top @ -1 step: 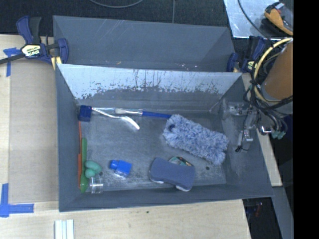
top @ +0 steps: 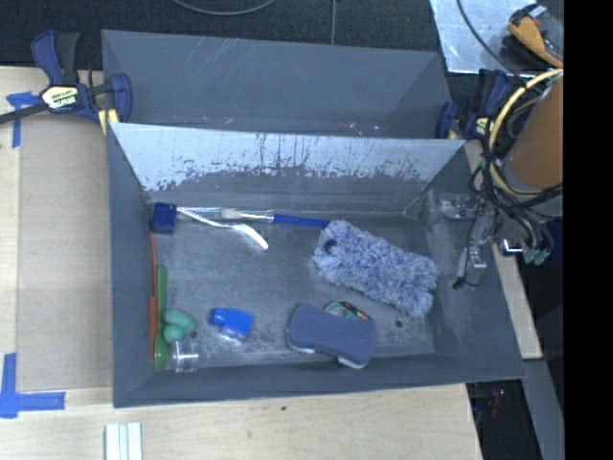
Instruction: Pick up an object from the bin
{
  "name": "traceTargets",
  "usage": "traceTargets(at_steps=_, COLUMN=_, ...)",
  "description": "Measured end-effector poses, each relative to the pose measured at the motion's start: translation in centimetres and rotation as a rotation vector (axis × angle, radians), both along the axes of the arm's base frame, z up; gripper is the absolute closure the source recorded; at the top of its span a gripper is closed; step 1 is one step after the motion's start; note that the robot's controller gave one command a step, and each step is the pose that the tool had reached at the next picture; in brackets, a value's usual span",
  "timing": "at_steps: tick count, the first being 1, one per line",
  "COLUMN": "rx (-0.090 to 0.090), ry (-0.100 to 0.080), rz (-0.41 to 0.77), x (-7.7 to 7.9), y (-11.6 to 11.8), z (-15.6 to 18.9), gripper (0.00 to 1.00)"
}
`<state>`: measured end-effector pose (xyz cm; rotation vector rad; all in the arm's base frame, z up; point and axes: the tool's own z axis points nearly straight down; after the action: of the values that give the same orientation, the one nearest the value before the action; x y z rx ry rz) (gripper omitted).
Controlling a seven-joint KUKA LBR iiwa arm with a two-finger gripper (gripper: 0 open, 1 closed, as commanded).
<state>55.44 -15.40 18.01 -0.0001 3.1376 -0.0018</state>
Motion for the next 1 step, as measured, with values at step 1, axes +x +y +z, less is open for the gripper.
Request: traceTargets(at_steps=1, rx=0.001, ry=0.005, rz=-0.194, x=2.43, y=0.45, z=-11.26, gripper=0.00)
